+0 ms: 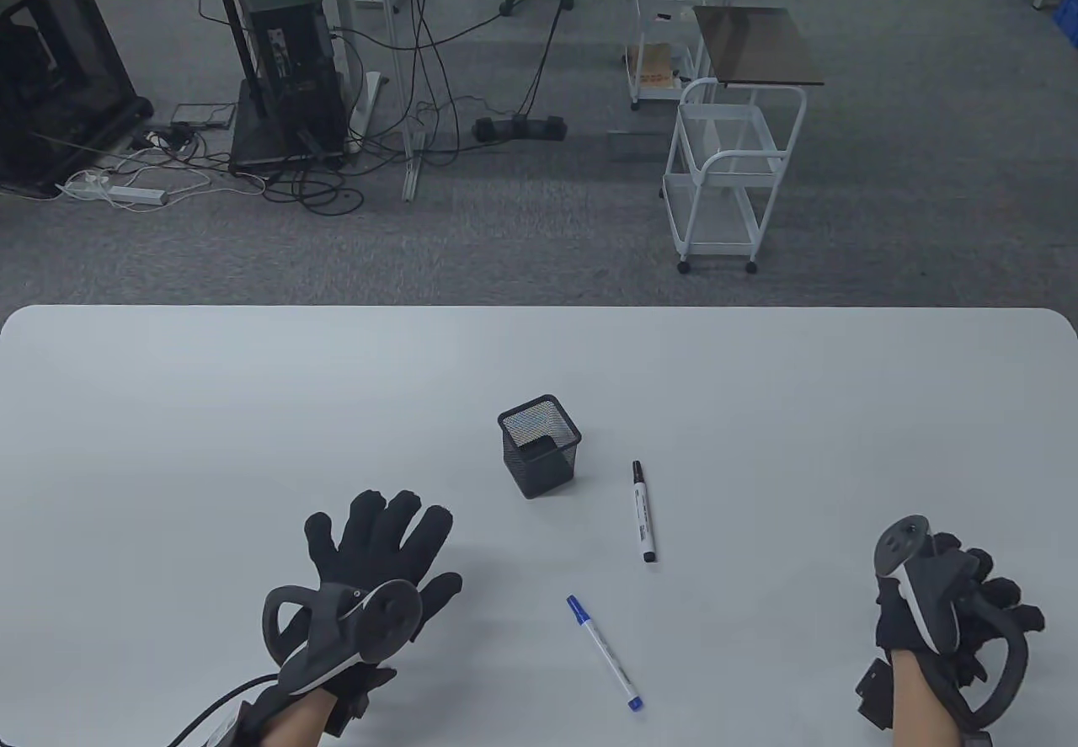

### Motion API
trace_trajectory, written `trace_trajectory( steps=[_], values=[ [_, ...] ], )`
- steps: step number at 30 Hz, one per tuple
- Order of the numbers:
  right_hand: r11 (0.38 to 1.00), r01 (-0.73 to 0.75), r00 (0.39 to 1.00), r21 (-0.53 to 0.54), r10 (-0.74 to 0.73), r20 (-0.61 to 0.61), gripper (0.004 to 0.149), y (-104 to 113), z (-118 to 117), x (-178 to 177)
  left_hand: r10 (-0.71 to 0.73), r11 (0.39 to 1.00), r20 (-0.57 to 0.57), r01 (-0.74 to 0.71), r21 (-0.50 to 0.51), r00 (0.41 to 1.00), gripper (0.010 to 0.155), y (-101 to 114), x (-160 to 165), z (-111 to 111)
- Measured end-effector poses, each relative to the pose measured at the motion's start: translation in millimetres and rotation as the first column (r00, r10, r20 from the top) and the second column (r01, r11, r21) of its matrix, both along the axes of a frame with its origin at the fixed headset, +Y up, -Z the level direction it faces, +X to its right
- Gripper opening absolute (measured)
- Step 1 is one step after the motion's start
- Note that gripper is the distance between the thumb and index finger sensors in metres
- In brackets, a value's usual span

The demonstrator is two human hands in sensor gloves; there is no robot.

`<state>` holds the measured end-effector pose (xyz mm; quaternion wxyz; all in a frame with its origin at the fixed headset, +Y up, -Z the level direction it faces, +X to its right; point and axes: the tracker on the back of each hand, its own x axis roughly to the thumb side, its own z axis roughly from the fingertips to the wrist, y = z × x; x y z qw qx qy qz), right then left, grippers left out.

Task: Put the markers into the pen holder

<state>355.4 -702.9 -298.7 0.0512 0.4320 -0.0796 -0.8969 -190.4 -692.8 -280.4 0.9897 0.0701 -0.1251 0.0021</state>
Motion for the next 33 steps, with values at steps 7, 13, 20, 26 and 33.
trace_trajectory(
  steps=[7, 13, 20, 26, 33],
  values=[
    [0.994, 0.1, 0.985, -0.033, -0.094, 0.142, 0.074, -29.1, 13.9, 40.3, -0.005, 1.0, -0.001, 0.005, -0.011, 1.0, 0.07, -0.1, 0.6, -0.8],
    [0.989, 0.14, 0.968, -0.041, -0.128, 0.214, 0.069, -49.7, 18.3, 56.9, -0.016, 1.0, -0.002, 0.016, -0.02, 1.0, 0.071, -1.4, 2.4, -1.9],
    [0.986, 0.169, 0.958, -0.004, -0.163, 0.238, 0.064, -55.9, 18.1, 61.9, -0.023, 0.999, -0.008, 0.023, -0.03, 1.0, 0.07, -2.6, 3.4, -2.9],
    [0.988, 0.151, 0.958, 0.032, -0.154, 0.242, 0.055, -55.7, 17.2, 60.4, -0.03, 0.999, -0.013, 0.029, -0.037, 0.999, 0.07, -2.6, 4.0, -3.4],
    [0.992, 0.12, 0.964, 0.032, -0.124, 0.234, 0.049, -55.0, 15.1, 55.7, -0.028, 0.999, -0.014, 0.027, -0.039, 1.0, 0.07, -2.3, 3.8, -4.1]
  ],
)
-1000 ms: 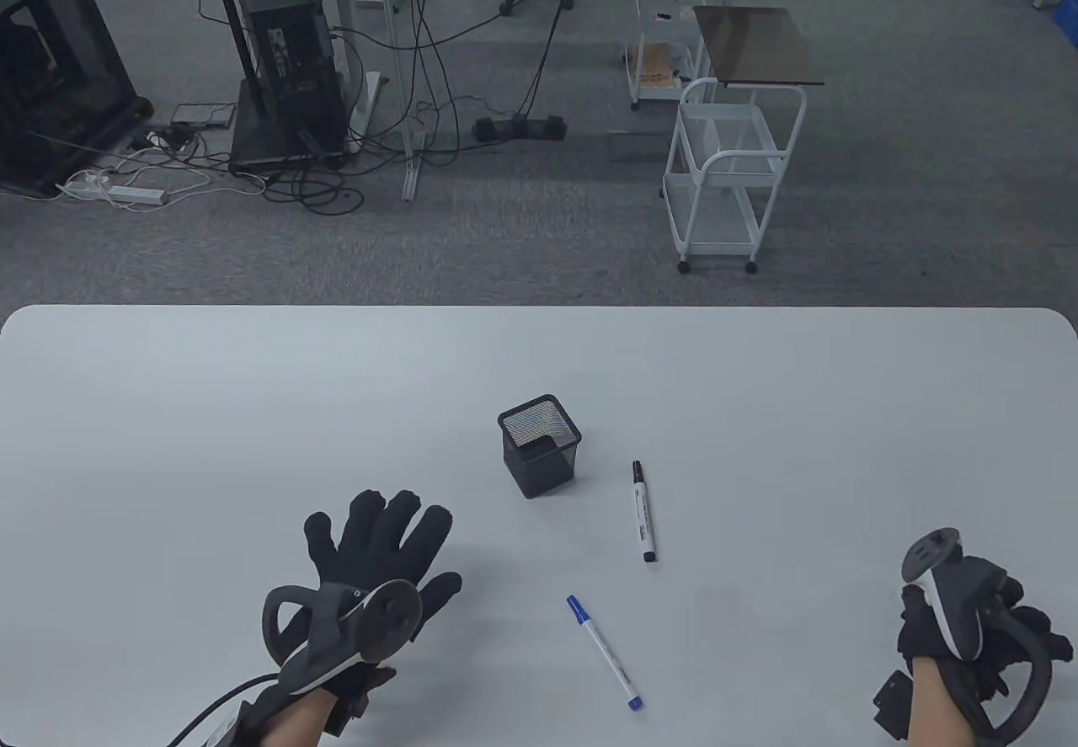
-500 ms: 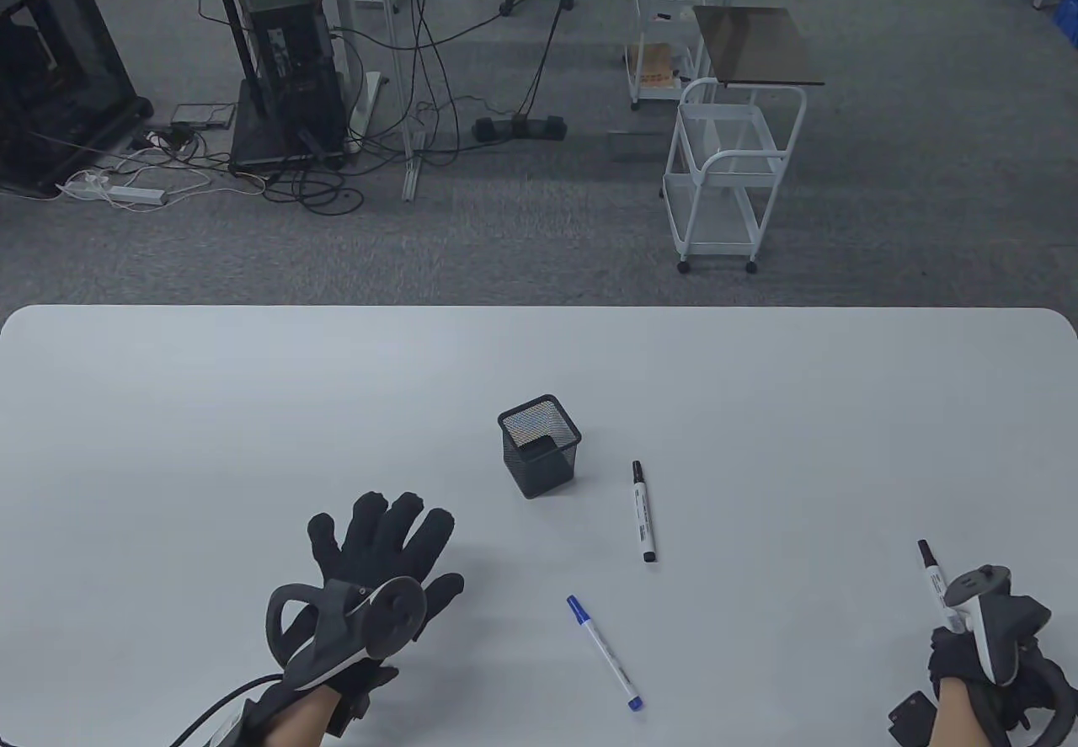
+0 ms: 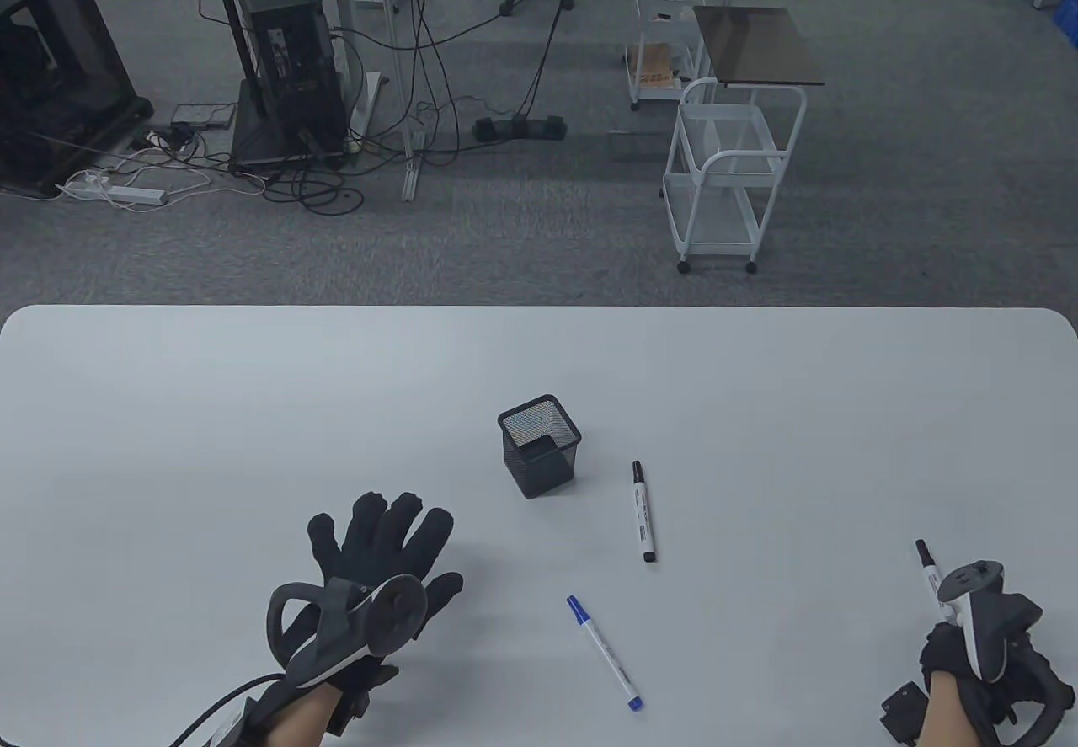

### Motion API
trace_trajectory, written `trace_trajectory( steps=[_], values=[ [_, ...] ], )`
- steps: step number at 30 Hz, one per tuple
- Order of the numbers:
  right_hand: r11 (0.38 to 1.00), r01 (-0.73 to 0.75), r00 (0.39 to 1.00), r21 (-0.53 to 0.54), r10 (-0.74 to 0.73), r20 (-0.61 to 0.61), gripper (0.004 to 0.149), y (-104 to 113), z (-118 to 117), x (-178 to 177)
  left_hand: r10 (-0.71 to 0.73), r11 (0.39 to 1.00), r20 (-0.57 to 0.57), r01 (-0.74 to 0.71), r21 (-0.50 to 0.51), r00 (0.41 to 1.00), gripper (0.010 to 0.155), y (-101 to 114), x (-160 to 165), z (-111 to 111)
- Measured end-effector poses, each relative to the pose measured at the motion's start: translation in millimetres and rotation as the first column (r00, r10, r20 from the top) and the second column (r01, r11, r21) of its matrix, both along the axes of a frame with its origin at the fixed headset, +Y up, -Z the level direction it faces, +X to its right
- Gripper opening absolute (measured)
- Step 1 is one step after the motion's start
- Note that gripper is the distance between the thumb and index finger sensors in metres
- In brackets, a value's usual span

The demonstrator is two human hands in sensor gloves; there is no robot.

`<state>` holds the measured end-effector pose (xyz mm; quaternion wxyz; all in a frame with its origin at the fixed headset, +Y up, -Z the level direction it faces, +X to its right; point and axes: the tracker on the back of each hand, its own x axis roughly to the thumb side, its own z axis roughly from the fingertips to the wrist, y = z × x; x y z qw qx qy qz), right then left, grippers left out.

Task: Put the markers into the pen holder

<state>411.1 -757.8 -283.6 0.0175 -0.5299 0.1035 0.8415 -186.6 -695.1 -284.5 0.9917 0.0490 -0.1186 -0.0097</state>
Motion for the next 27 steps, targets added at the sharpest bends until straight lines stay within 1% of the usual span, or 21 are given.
trace_trajectory(
  steps=[8, 11, 13, 16, 21, 22, 26, 27],
  values=[
    [1.0, -0.028, 0.999, 0.008, 0.028, -0.027, 0.049, 0.5, -1.6, -3.4, 0.005, 1.0, 0.0, -0.005, 0.002, 1.0, 0.07, 0.5, -0.2, -0.3],
    [0.997, -0.05, 0.997, 0.062, 0.053, -0.051, 0.05, 4.6, -2.4, -10.1, 0.01, 1.0, 0.001, -0.01, 0.006, 1.0, 0.07, 0.6, -0.9, -0.4],
    [0.995, -0.059, 0.995, 0.08, 0.064, -0.07, 0.05, 9.7, -4.2, -14.8, 0.015, 1.0, 0.002, -0.015, 0.007, 1.0, 0.07, 1.2, -1.5, -0.2],
    [0.988, -0.062, 0.992, 0.139, 0.076, -0.1, 0.049, 23.5, -7.4, -23.4, 0.024, 1.0, 0.003, -0.025, 0.012, 1.0, 0.07, 1.9, -2.5, 0.1],
    [0.964, -0.066, 0.979, 0.258, 0.113, -0.172, 0.048, 55.9, -14.8, -46.3, 0.033, 0.999, 0.005, -0.033, 0.013, 0.999, 0.071, 3.3, -3.6, 0.4],
    [0.954, -0.063, 0.973, 0.294, 0.125, -0.196, 0.048, 64.4, -16.9, -54.1, 0.035, 0.999, 0.007, -0.035, 0.014, 0.999, 0.071, 3.4, -3.8, 0.5],
    [0.927, -0.035, 0.944, 0.373, 0.154, -0.292, 0.047, 89.3, -26.1, -85.3, 0.041, 0.999, 0.011, -0.041, 0.014, 0.999, 0.071, 2.8, -3.8, 0.9],
    [0.925, -0.031, 0.937, 0.379, 0.159, -0.31, 0.047, 93.0, -28.1, -91.4, 0.041, 0.999, 0.013, -0.041, 0.014, 0.999, 0.071, 2.7, -3.8, 1.2]
  ],
)
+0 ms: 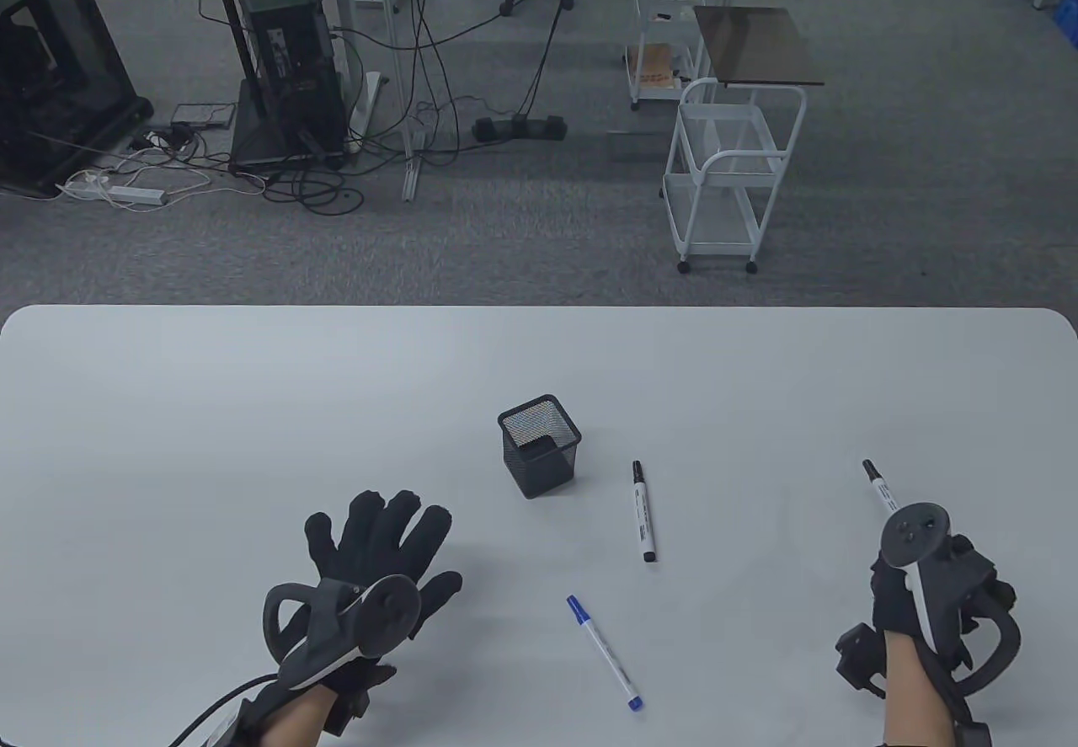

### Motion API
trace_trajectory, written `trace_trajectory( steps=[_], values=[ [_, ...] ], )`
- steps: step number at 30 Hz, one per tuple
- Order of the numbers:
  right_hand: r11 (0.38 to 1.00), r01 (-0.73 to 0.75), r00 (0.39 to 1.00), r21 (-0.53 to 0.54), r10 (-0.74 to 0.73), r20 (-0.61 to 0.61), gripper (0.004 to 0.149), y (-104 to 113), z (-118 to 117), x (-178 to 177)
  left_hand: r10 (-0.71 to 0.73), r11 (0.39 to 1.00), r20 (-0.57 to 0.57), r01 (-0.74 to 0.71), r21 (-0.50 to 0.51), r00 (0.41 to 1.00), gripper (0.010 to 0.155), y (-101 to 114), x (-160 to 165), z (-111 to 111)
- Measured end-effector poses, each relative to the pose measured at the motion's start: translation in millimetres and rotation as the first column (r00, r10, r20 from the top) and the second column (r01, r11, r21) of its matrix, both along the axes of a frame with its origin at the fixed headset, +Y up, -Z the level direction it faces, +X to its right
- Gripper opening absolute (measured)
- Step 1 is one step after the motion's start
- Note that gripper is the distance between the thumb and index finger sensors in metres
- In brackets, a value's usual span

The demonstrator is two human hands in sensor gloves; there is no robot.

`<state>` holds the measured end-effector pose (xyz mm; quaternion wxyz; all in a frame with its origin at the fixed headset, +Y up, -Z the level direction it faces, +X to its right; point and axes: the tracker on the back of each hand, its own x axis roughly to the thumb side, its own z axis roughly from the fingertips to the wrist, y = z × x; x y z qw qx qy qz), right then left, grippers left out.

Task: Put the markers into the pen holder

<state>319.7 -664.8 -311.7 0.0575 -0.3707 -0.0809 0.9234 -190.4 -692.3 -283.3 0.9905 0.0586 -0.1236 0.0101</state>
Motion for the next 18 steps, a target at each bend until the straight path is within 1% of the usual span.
trace_trajectory(
  steps=[6, 9, 10, 12, 18],
  values=[
    [0.997, -0.011, 0.99, 0.072, 0.021, -0.137, 0.048, 25.0, -15.8, -50.9, 0.008, 1.0, 0.005, -0.008, 0.003, 1.0, 0.071, -0.2, -0.6, 0.8],
    [0.995, -0.003, 0.977, 0.104, 0.025, -0.21, 0.048, 36.9, -22.5, -78.6, 0.006, 1.0, 0.005, -0.006, 0.002, 1.0, 0.071, -0.2, -0.5, 1.1],
    [0.993, 0.005, 0.968, 0.121, 0.026, -0.25, 0.047, 42.3, -25.2, -93.2, 0.006, 1.0, 0.005, -0.006, 0.004, 1.0, 0.071, -0.1, -0.5, 1.2],
    [0.991, 0.009, 0.957, 0.134, 0.03, -0.287, 0.046, 46.4, -27.3, -107.7, 0.005, 1.0, 0.005, -0.005, 0.003, 1.0, 0.071, 0.0, -0.5, 1.3],
    [0.985, 0.018, 0.904, 0.17, 0.057, -0.423, 0.046, 55.0, -35.0, -166.7, 0.008, 1.0, 0.004, -0.008, 0.003, 1.0, 0.07, 0.1, -1.1, 1.4]
  ],
)
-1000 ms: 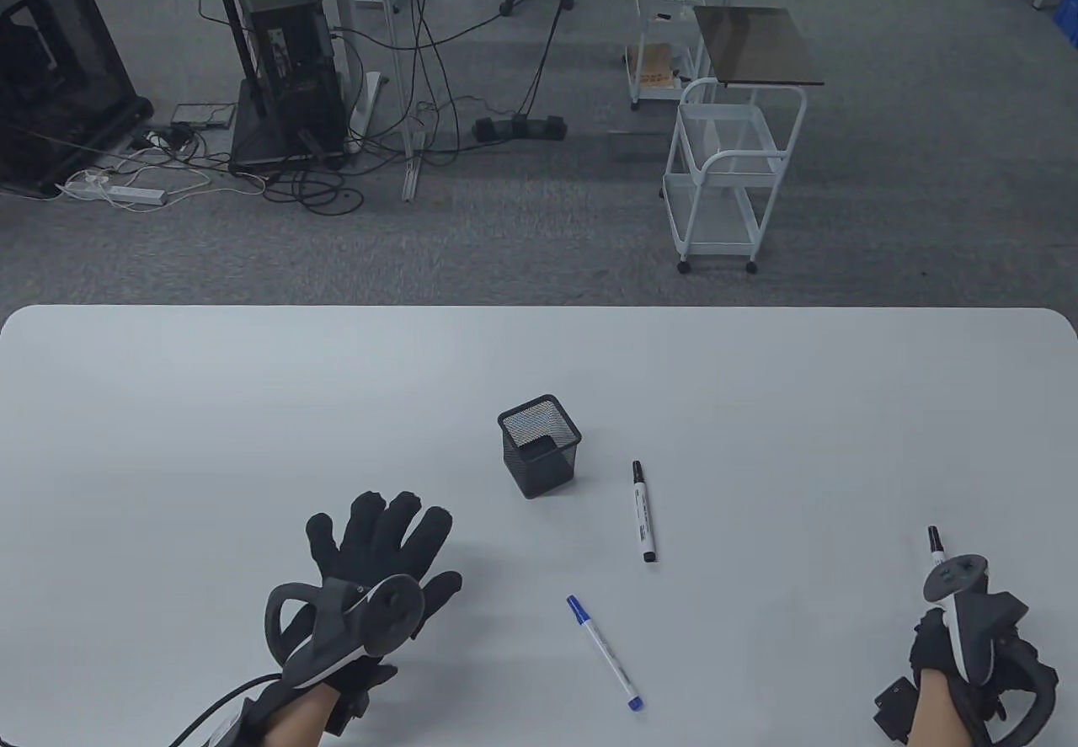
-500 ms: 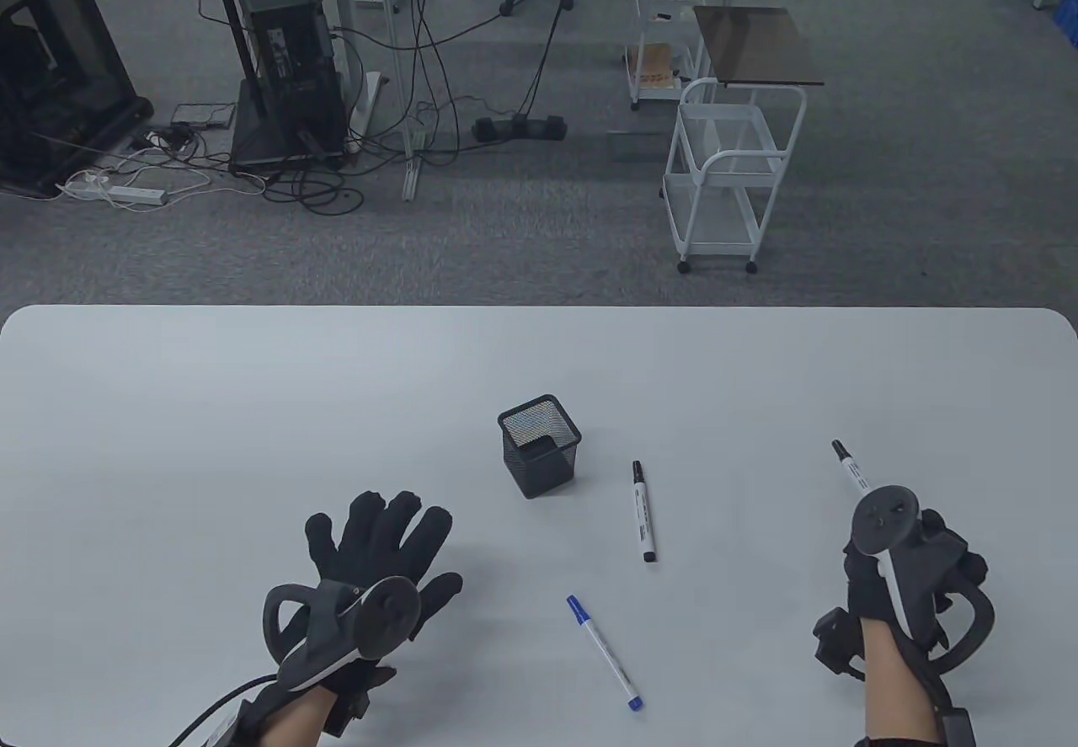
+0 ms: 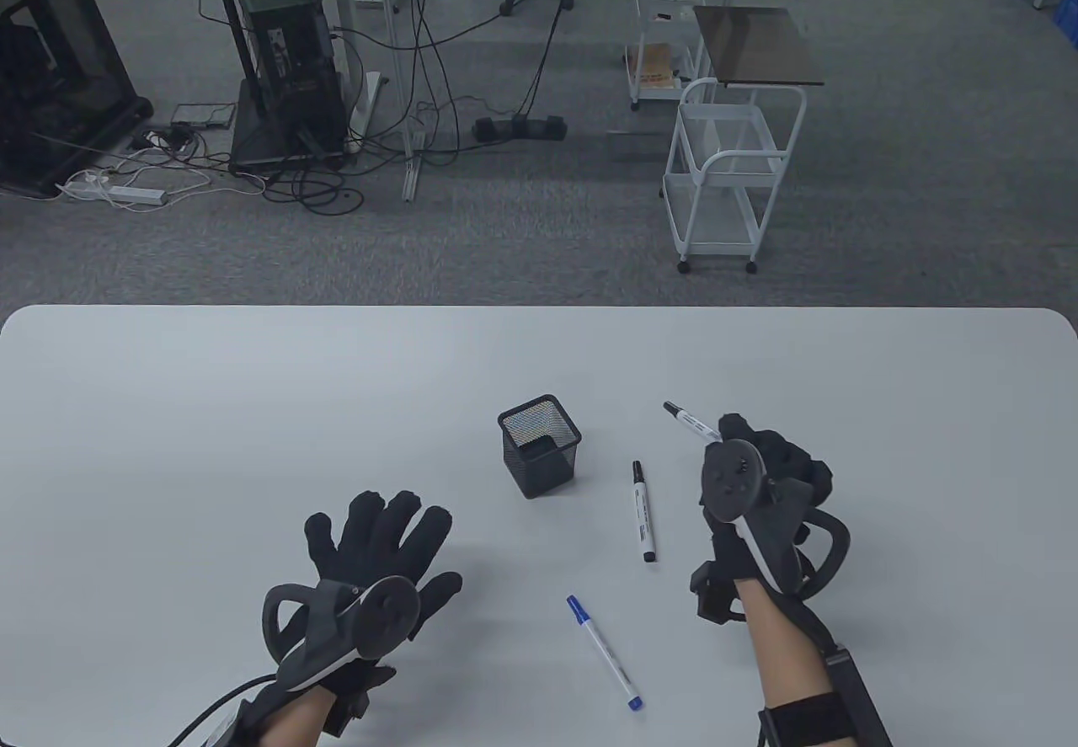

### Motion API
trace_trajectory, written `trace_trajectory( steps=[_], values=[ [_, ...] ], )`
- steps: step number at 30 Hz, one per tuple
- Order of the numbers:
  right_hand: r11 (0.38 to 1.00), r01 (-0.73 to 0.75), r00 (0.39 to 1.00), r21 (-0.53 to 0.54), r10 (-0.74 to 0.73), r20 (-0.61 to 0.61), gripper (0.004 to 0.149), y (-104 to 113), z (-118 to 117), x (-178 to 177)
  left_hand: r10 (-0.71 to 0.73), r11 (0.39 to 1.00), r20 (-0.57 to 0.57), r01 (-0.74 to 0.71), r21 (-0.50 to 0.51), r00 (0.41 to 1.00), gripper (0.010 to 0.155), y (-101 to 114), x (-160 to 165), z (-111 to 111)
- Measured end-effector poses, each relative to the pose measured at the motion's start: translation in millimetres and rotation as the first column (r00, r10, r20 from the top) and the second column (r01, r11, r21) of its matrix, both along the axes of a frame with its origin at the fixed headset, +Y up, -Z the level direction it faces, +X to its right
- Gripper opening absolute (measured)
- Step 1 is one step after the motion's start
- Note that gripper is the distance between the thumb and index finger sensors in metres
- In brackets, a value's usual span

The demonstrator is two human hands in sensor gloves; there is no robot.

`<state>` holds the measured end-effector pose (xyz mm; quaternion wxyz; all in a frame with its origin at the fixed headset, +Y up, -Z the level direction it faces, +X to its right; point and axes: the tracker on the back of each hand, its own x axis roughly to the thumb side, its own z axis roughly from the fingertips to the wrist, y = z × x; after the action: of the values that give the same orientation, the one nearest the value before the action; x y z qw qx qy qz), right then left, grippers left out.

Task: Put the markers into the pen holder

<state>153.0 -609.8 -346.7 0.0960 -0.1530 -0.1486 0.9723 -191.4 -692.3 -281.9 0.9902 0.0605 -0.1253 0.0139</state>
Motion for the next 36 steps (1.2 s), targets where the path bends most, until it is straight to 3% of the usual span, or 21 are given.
trace_trajectory(
  steps=[12, 36],
  values=[
    [0.999, -0.02, 0.987, -0.028, 0.016, -0.161, 0.045, -11.1, -12.7, -83.2, -0.001, 1.0, 0.002, 0.001, -0.007, 1.0, 0.07, 0.5, -0.2, -0.2],
    [0.989, -0.057, 0.979, -0.138, 0.029, -0.202, 0.048, -51.9, -36.0, -128.8, -0.004, 1.0, 0.002, 0.004, -0.024, 1.0, 0.071, 0.1, 1.0, -1.0]
  ],
)
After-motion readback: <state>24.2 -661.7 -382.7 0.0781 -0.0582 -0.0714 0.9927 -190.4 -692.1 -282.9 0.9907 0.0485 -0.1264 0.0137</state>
